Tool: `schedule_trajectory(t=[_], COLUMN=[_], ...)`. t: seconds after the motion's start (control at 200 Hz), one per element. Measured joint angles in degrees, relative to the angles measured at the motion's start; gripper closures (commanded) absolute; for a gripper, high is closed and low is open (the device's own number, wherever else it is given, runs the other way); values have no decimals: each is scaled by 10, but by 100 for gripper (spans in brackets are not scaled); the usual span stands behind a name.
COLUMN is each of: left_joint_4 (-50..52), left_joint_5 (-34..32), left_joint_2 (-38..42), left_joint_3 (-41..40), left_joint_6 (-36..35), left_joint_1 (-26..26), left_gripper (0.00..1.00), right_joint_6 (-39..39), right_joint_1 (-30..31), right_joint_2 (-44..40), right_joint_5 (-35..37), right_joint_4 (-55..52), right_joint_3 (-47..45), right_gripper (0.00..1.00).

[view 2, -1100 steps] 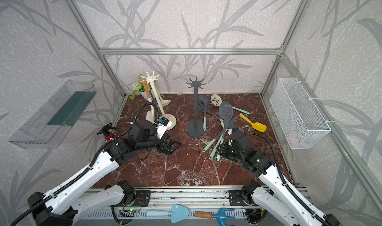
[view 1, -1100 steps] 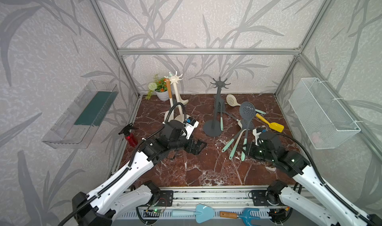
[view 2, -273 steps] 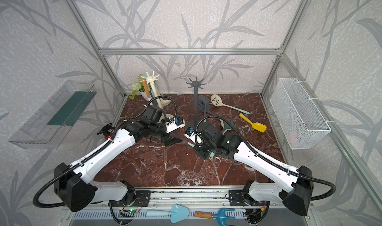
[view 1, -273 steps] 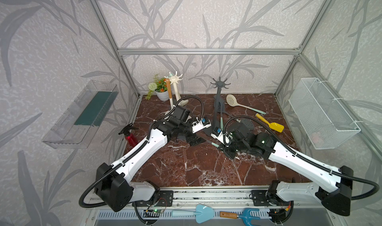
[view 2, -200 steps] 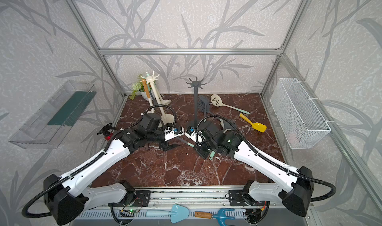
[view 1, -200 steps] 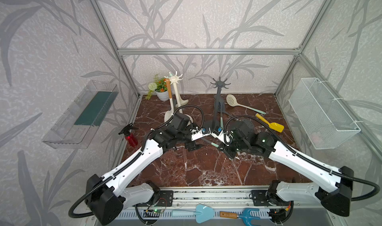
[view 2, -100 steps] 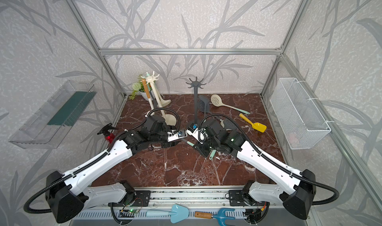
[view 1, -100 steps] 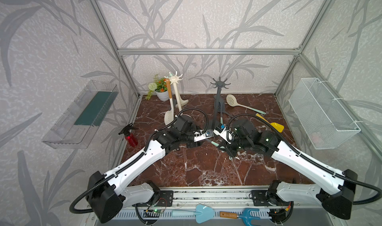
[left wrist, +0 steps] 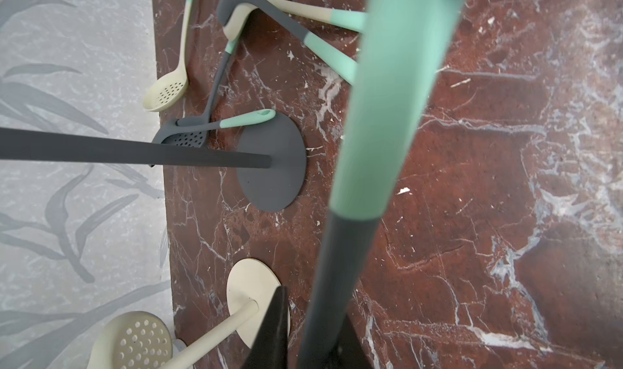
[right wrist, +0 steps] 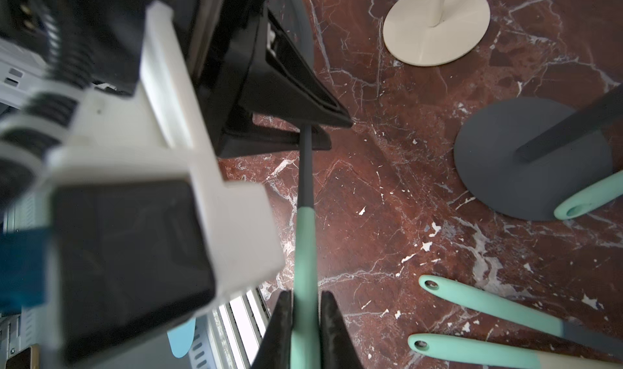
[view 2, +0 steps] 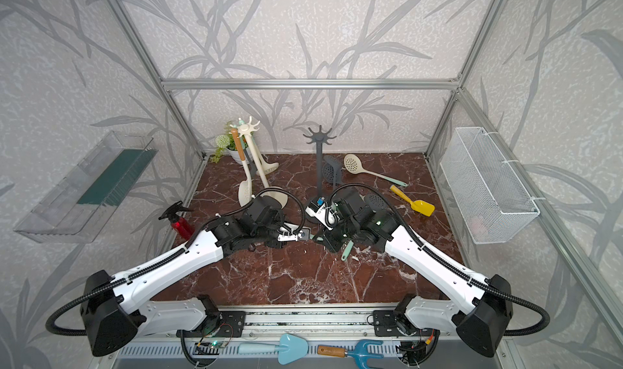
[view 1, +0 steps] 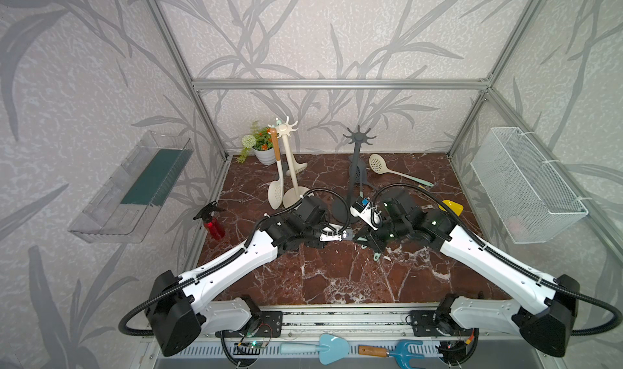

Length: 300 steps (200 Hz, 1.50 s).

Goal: Hang the skimmer on the kitchen utensil rack
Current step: Pick up the skimmer from the center of the board.

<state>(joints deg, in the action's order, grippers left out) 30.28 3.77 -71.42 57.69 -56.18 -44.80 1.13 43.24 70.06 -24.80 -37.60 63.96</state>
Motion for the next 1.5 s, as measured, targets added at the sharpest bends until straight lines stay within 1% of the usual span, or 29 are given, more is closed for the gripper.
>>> schedule_trajectory(t=[0.14,0.245,0.385,0.53,0.625,0.755,0.88,1.025,1.095,1.245,1.37,1.5], left_joint_4=[0,1,13,26,31,36,32,19,6,-29,-51,-84], left_joint_5=[-10,-10,-11,-4,19,83,151,238,296,396,468,522], left_joint_2=[0,-1,-7,-19,-19,-12,20,73,98,138,149,157], left_joint_3=[0,1,19,50,51,51,45,27,10,-28,-41,-51], left_joint_6=[1,28,86,161,210,273,328,374,397,448,484,517], left_joint_1=[-3,-3,-3,4,17,66,120,182,219,302,330,345], left_gripper=[100,100,100,100,100,100,100,100,100,100,100,100], right_joint_6=[5,15,33,67,85,100,103,102,99,88,85,87], right_joint_1=[-14,-33,-73,-115,-127,-127,-127,-127,-123,-84,-46,-11], right_joint_2=[0,0,-23,-81,-120,-157,-163,-160,-154,-132,-100,-56], right_joint_5=[-12,-8,0,28,62,96,108,99,90,74,52,32], right_joint_4=[5,17,29,60,87,121,137,165,179,227,301,380], right_joint_3=[1,7,9,6,3,-13,-18,-37,-47,-60,-73,-86], right_gripper=[79,67,57,55,55,54,54,54,54,54,54,55])
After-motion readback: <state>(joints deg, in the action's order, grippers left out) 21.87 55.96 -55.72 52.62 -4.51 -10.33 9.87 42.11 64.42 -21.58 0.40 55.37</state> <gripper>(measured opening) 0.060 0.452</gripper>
